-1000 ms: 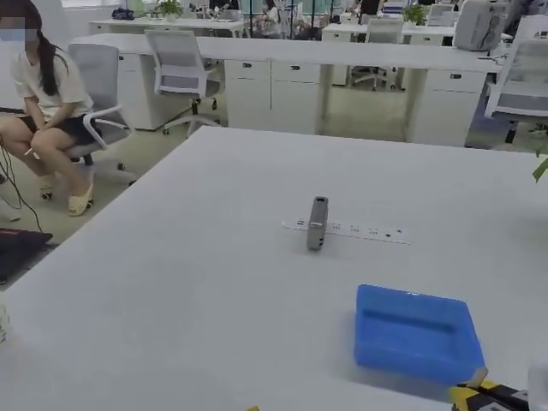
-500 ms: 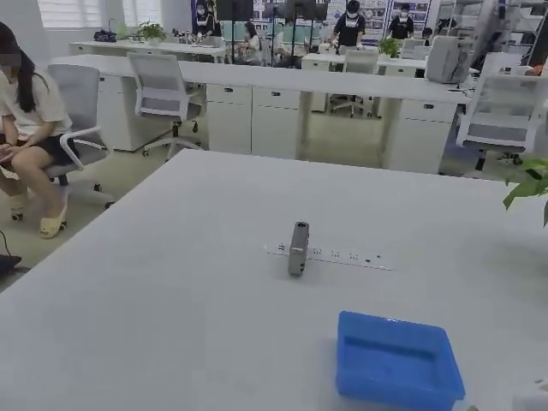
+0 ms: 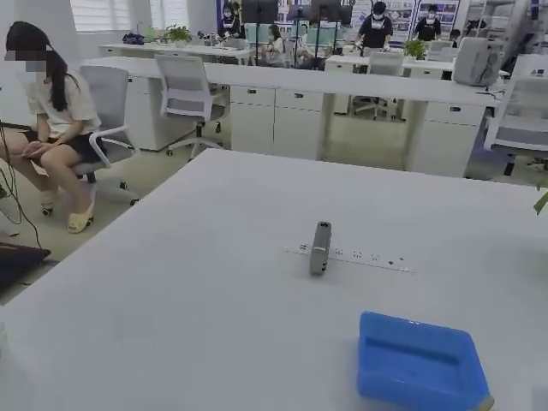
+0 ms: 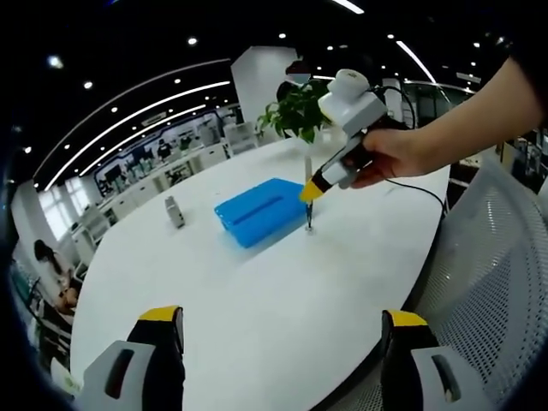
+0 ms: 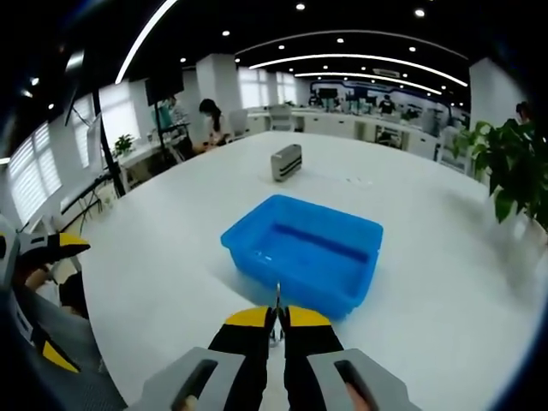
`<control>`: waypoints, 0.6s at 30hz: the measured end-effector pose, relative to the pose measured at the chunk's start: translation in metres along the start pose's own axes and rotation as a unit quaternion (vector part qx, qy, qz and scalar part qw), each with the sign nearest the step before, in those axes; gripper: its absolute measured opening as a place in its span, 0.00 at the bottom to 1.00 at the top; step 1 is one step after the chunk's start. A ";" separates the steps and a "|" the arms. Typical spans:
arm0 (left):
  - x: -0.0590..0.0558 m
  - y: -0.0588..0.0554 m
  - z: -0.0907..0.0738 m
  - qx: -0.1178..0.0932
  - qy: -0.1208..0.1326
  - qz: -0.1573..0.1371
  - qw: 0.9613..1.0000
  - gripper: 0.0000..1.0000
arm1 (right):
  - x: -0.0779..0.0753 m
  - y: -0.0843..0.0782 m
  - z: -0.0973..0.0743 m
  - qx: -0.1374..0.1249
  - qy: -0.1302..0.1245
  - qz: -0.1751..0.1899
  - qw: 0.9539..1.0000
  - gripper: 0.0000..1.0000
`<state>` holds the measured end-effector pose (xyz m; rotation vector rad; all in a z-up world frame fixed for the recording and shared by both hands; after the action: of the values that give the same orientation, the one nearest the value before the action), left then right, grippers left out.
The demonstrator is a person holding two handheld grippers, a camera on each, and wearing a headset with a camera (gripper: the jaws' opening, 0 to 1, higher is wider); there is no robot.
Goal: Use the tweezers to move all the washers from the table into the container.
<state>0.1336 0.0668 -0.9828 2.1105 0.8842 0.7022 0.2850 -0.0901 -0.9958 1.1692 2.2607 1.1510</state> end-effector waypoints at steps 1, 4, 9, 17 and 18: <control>0.000 0.000 0.000 0.001 0.001 0.001 1.000 0.98 | 0.002 0.002 0.000 0.000 0.003 -0.002 1.000 0.01; 0.000 0.002 -0.001 -0.005 0.002 0.003 1.000 0.98 | 0.004 0.007 -0.002 -0.002 0.007 -0.008 1.000 0.01; 0.000 0.002 -0.001 -0.006 0.005 0.003 1.000 0.98 | 0.008 0.020 -0.006 -0.007 0.012 -0.016 1.000 0.01; 0.001 0.004 -0.002 -0.016 0.008 0.002 1.000 0.98 | 0.006 0.045 -0.016 -0.021 0.010 -0.034 0.999 0.01; 0.002 0.003 -0.002 -0.014 0.008 0.000 1.000 0.98 | 0.005 0.047 -0.017 -0.023 0.010 -0.033 0.999 0.01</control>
<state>0.1344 0.0672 -0.9786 2.0813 0.8789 0.7291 0.2952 -0.0790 -0.9481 1.0618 2.2584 1.1878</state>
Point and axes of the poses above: the centre of the closed fingertips' face, and the gripper's own axes: z roughly forward along the fingers, x roughly to its left, y roughly out of its top, the point moved 3 cm from there along -z, roughly backward along the fingers, and after that the axes turned 2 degrees about -y, right-handed, at the moved point
